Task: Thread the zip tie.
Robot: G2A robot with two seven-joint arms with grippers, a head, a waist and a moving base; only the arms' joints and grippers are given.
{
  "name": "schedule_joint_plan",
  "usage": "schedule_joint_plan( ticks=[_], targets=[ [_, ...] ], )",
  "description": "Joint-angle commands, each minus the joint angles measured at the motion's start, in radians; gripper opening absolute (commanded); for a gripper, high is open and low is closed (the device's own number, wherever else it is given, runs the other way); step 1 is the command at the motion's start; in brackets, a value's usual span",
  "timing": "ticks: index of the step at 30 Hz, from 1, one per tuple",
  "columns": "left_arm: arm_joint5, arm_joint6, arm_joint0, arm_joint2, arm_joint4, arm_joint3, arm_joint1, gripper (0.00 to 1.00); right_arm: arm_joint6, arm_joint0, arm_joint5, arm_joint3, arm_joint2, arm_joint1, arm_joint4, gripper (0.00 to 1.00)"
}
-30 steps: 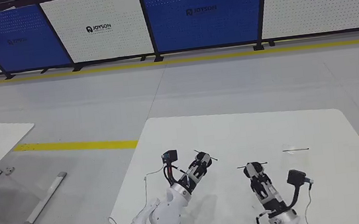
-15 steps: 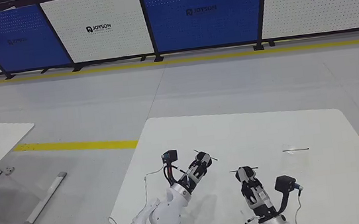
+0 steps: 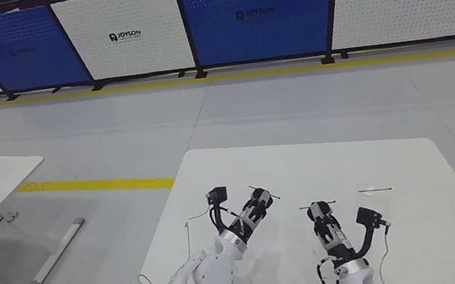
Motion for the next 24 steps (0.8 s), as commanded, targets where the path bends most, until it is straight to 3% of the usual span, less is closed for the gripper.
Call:
schedule_joint_plan(
  ticks=[1,14,17,21,24],
  targets=[
    [0.025,-0.009,-0.005,0.023,0.022,-0.001,-0.003,0.0,-0.009,-0.005,-0.008,0.005,0.013,-0.001,0.018,0.0],
    [0.021,-0.017,-0.006,0.04,0.051,-0.002,-0.005,0.0,-0.002,-0.004,-0.007,0.005,0.017,-0.001,0.026,0.0],
    [0.006,-0.024,-0.002,0.044,0.037,-0.012,-0.006,0.0,0.098,0.015,-0.007,0.004,0.056,0.002,0.095,0.0],
    [0.012,-0.021,-0.008,0.043,0.027,-0.012,-0.008,0.0,0.26,0.055,0.044,0.014,0.102,0.006,0.17,0.0],
    [0.012,-0.021,-0.008,0.043,0.027,-0.012,-0.008,0.0,0.259,0.059,0.046,0.016,0.107,0.006,0.166,0.0]
  ],
)
